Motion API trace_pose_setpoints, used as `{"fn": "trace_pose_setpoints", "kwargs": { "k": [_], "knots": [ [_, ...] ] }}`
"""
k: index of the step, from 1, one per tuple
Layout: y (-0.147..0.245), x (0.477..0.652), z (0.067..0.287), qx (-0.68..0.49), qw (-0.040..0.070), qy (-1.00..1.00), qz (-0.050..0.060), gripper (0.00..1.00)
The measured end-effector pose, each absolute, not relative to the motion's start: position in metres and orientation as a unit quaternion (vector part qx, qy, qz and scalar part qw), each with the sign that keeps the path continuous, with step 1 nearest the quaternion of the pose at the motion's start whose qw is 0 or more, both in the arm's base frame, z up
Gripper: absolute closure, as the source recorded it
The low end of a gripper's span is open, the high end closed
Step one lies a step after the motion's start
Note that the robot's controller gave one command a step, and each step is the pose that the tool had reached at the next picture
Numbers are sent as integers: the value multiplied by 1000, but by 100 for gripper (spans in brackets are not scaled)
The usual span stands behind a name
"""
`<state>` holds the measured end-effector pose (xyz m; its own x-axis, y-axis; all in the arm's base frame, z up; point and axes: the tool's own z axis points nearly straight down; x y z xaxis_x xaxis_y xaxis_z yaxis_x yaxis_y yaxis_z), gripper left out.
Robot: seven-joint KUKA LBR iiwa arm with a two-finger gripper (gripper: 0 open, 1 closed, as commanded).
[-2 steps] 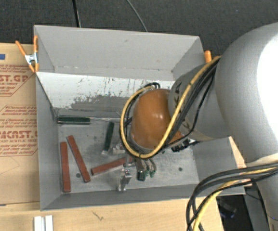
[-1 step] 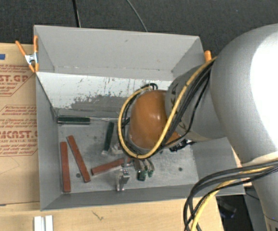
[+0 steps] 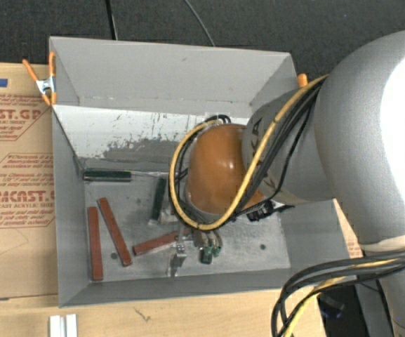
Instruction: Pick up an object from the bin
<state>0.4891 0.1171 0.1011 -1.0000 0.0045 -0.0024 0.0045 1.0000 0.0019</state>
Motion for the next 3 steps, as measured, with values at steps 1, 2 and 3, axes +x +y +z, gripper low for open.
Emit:
{"fn": "trace_pose_setpoints", "kwargs": {
  "k": [1,2,3],
  "knots": [
    [107,496,74,-23,2,1000,1,0],
    [120,491,75,82,8,997,1,100],
    [120,491,75,82,8,997,1,100]
  ]
}}
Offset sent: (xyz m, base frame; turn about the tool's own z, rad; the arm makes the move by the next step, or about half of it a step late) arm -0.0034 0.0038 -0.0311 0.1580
